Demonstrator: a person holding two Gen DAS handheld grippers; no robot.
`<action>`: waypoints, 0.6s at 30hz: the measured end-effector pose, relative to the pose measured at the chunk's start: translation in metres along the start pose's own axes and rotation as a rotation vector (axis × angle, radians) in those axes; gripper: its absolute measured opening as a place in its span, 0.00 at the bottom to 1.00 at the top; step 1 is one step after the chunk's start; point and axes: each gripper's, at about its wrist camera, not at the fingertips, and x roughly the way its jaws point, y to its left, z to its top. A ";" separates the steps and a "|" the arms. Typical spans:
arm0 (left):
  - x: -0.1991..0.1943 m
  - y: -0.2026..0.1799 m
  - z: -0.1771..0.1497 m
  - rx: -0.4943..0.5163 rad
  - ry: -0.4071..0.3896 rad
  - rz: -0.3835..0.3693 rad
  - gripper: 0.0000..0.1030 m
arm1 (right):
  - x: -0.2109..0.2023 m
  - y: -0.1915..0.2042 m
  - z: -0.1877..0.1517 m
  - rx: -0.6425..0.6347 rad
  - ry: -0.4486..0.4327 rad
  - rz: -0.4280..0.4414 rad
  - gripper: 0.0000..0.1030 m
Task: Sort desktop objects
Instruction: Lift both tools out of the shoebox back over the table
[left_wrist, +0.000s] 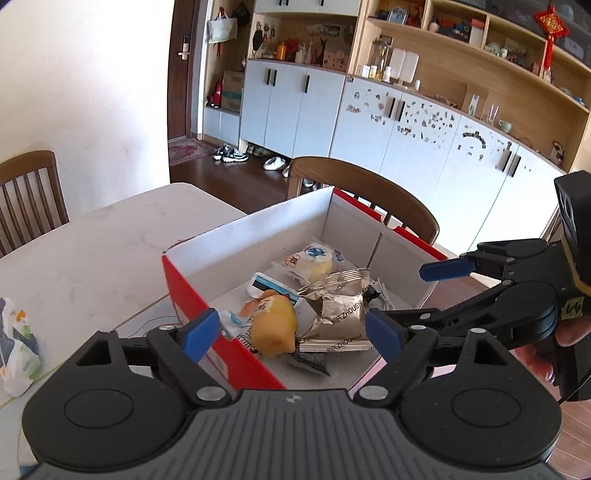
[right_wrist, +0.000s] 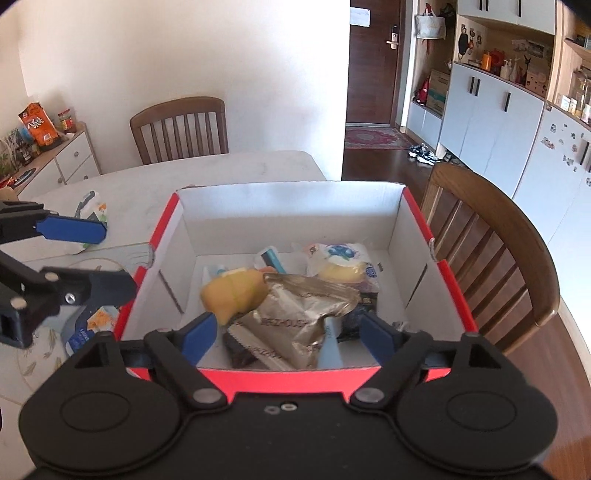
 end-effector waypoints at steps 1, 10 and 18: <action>-0.004 0.003 -0.002 0.000 -0.013 0.003 0.99 | -0.002 0.005 -0.001 0.004 -0.002 -0.004 0.84; -0.037 0.035 -0.014 -0.032 -0.052 0.021 1.00 | -0.020 0.054 -0.005 0.018 -0.040 -0.013 0.90; -0.056 0.080 -0.021 -0.075 -0.067 0.062 1.00 | -0.030 0.101 -0.006 0.038 -0.064 -0.003 0.90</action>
